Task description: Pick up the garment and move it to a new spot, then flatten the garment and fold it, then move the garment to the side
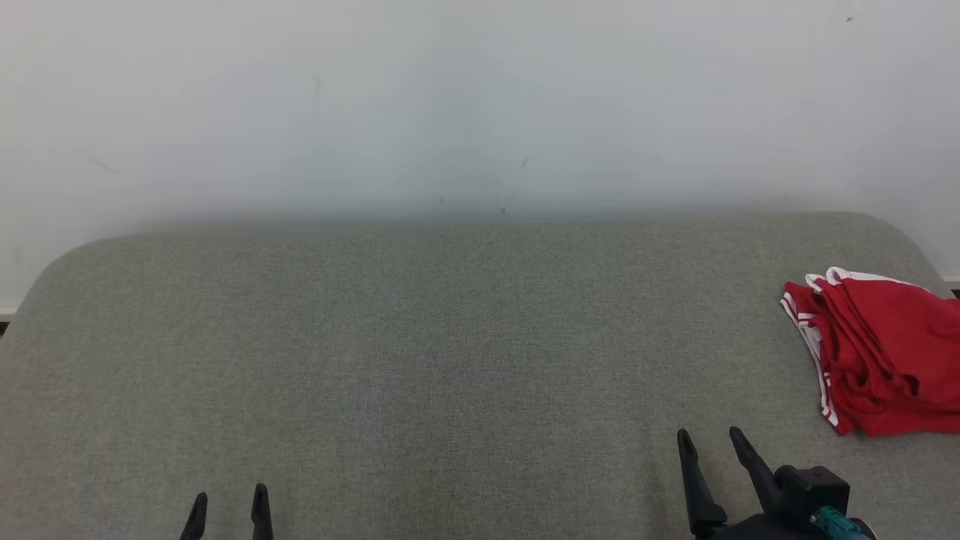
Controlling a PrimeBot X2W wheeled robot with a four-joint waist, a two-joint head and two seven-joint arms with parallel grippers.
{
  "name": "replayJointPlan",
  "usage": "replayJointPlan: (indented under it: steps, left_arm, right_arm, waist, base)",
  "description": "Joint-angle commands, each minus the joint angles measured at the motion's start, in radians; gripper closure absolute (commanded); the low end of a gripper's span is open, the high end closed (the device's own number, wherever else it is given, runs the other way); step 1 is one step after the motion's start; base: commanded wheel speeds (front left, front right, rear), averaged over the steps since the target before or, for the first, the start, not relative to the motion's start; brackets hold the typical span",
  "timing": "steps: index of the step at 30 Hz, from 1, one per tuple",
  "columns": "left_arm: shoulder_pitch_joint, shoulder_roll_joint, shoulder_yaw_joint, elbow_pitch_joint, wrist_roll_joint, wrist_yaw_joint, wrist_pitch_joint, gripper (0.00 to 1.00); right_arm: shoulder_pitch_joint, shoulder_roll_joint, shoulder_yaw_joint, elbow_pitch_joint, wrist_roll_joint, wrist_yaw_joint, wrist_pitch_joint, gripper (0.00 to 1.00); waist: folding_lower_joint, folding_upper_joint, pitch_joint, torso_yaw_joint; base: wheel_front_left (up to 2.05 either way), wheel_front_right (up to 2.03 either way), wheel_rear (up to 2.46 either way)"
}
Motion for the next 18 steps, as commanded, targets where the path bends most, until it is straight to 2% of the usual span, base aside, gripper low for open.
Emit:
replayJointPlan:
  steps: [1,2,7,18]
  left_arm:
    - [-0.005,-0.002,0.003,-0.002,0.007,-0.002,-0.003,0.0]
    - [-0.001,0.0,0.0,0.0,-0.001,-0.002,0.0,1.0]
    - [0.004,-0.004,-0.001,0.041,-0.02,-0.004,0.014,1.0]
    - [-0.032,-0.003,0.007,0.041,-0.225,-0.006,0.067,1.0]
  right_arm:
    - [-0.014,0.002,0.003,0.0,0.004,0.001,-0.005,0.0]
    - [-0.001,0.0,0.001,0.003,0.002,0.0,0.0,1.0]
    - [0.024,0.001,-0.003,0.042,0.017,0.0,0.009,1.0]
    - [0.007,0.001,-0.028,0.02,0.229,0.0,0.053,1.0]
  waist:
    - [0.0,0.0,0.001,0.0]
    - [0.0001,0.0,0.001,0.0]
    - [0.0002,0.0,0.002,0.0]
    - [0.0002,0.0,0.007,0.002]
  base:
    - [0.0,0.0,0.0]
    - [0.0,0.0,0.0]
    - [0.0,0.0,0.0]
    - [0.0,0.0,0.0]
